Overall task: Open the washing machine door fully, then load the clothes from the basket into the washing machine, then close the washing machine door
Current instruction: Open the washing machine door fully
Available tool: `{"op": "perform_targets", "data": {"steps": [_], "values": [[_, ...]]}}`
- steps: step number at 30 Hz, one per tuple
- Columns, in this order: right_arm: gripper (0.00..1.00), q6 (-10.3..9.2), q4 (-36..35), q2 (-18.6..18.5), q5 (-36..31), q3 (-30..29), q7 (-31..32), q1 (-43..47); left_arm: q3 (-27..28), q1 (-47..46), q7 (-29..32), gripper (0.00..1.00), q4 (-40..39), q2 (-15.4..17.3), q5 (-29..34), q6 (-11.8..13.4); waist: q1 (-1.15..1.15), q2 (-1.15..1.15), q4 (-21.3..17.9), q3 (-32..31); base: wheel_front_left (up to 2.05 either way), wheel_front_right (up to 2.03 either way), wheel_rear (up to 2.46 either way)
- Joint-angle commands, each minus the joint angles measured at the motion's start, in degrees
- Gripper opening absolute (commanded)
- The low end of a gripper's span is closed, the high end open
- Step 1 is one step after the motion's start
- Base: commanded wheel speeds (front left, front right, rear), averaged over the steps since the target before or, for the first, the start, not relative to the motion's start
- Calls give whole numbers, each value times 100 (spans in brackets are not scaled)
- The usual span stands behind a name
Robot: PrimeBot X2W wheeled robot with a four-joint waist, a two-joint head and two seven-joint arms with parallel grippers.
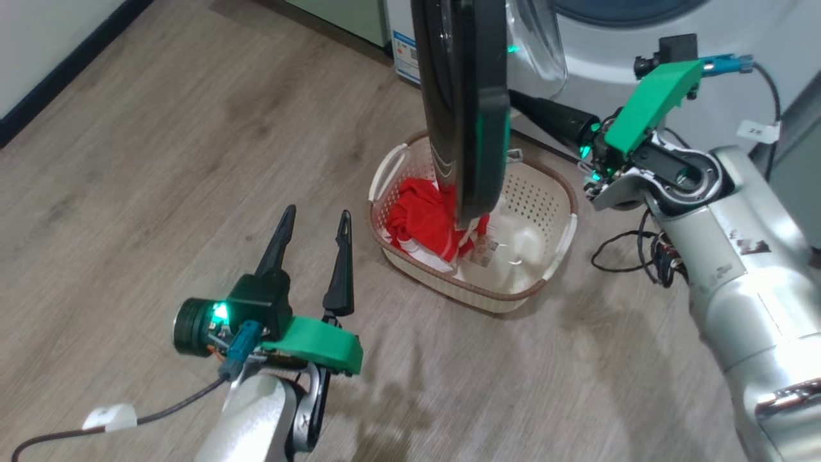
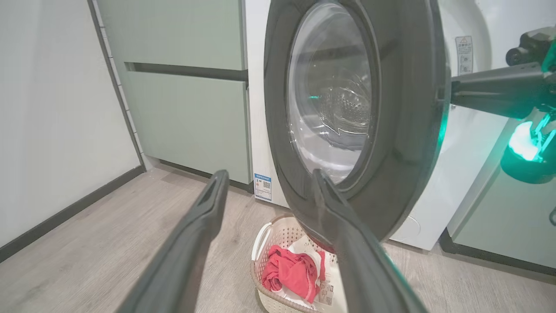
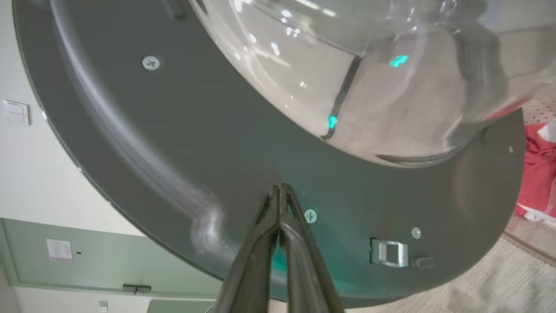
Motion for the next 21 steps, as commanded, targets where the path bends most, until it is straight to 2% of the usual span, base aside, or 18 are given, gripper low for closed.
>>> {"op": "perform_targets", "data": {"steps": [1, 11, 16, 21], "values": [[0, 5, -246, 211, 89, 41, 16, -25, 247, -62, -29, 100, -159, 65, 36, -14, 1, 0, 89, -68, 0, 0, 0], [0, 5, -216, 415, 180, 78, -117, 120, 371, 80, -29, 100, -130, 65, 38, -61, 1, 0, 187, -213, 0, 0, 0], [0, 5, -217, 328, 148, 39, -210, 219, 462, 57, -29, 100, -132, 65, 21, -48, 1, 0, 70, -326, 0, 0, 0], [0, 5, -554, 120, -19, 90, -372, 494, 541, 69, -29, 100, -108, 65, 11, -49, 1, 0, -74, -450, 0, 0, 0]]}}
